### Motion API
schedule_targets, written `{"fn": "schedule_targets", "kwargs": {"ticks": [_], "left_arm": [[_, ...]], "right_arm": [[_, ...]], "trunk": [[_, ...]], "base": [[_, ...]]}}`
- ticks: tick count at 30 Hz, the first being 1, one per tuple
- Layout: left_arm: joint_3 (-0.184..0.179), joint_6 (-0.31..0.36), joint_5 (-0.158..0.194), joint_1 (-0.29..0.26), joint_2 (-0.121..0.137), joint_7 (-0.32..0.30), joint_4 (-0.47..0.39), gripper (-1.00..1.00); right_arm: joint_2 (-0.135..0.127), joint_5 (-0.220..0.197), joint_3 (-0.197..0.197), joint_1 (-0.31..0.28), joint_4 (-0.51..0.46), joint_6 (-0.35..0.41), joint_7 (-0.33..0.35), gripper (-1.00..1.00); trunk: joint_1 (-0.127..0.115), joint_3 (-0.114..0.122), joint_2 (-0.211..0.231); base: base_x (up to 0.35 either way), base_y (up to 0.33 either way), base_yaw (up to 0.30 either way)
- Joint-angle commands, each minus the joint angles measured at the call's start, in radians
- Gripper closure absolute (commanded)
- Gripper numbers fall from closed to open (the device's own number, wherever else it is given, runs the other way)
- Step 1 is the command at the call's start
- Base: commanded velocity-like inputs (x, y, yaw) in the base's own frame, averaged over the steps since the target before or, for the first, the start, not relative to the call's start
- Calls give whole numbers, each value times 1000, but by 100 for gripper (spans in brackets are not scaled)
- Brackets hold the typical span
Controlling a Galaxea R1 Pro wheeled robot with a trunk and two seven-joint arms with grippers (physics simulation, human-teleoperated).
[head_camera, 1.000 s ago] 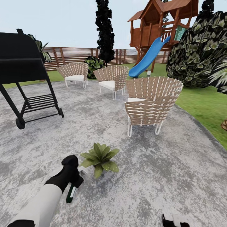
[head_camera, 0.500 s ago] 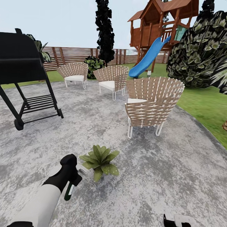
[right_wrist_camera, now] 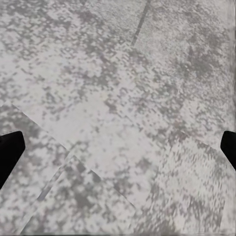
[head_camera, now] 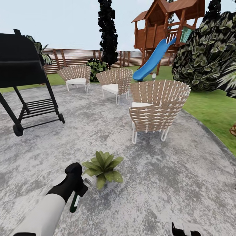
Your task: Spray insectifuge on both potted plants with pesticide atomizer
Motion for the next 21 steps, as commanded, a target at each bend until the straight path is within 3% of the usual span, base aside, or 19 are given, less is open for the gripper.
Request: {"fn": "schedule_targets", "kwargs": {"ticks": [1, 3, 6, 10, 14, 21], "left_arm": [[-1, 5, -11, 0, 3, -10, -1, 100], [1, 4, -16, 3, 15, -8, -1, 100], [2, 3, -19, 25, 53, -7, -1, 100], [2, 3, -21, 28, 59, -5, -1, 100], [3, 4, -22, 30, 82, -5, -2, 100], [-6, 2, -22, 30, 76, -7, -2, 100]], "right_arm": [[-1, 11, -5, -1, 2, -3, -6, -100], [-1, 11, -5, -1, 2, -3, -7, -100], [-1, 11, -4, -1, 2, -3, -7, -100], [0, 11, -4, -1, 2, -3, -7, -100], [0, 11, -4, -1, 2, -3, -7, -100], [0, 11, -4, -1, 2, -3, -7, -100]], "trunk": [[0, -1, 0], [0, -1, 0], [0, -1, 0], [0, -1, 0], [0, -1, 0], [0, -1, 0]], "base": [[0, 0, -221], [0, 0, -247], [0, 0, -87], [0, 0, -6], [-22, 29, 0], [-151, 217, 0]]}}
